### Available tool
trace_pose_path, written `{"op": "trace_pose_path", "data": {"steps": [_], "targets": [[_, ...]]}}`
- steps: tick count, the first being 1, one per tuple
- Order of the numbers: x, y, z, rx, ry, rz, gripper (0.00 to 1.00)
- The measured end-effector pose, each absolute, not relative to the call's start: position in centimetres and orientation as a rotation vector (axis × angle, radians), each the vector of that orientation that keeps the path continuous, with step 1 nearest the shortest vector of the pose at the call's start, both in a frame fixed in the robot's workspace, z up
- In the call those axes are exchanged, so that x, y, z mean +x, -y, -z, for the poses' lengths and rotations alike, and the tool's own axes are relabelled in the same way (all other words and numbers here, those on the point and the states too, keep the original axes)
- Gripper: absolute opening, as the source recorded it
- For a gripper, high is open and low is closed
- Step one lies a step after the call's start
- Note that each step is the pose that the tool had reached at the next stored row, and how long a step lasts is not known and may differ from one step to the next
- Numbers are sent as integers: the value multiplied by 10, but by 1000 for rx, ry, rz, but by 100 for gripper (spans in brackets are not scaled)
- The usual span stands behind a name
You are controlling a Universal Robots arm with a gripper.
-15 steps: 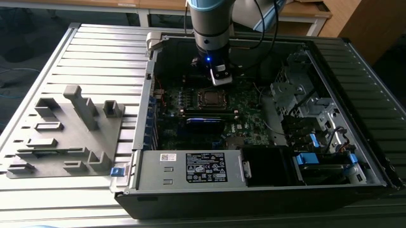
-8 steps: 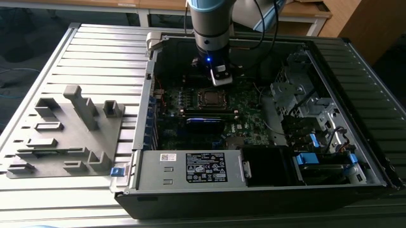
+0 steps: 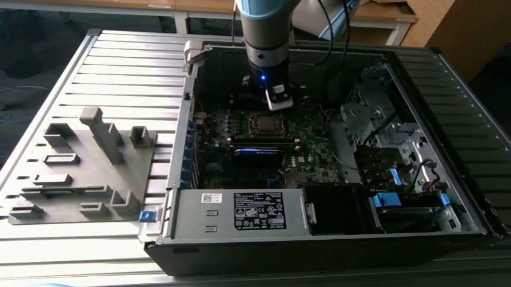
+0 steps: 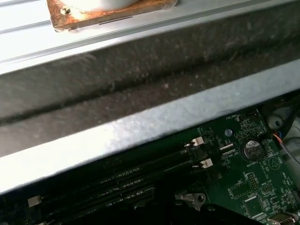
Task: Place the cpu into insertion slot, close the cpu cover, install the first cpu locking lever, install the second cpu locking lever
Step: 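Install the first cpu locking lever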
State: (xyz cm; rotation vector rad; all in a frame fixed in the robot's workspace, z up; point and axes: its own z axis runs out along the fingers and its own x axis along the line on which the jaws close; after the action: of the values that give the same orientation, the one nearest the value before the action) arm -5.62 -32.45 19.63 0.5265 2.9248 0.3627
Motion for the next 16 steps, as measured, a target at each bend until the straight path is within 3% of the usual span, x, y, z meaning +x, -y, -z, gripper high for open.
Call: {"op": "trace_pose_path", "data": {"steps": [16], "targets": [[-54, 330, -195, 526, -2925, -361, 11]]}}
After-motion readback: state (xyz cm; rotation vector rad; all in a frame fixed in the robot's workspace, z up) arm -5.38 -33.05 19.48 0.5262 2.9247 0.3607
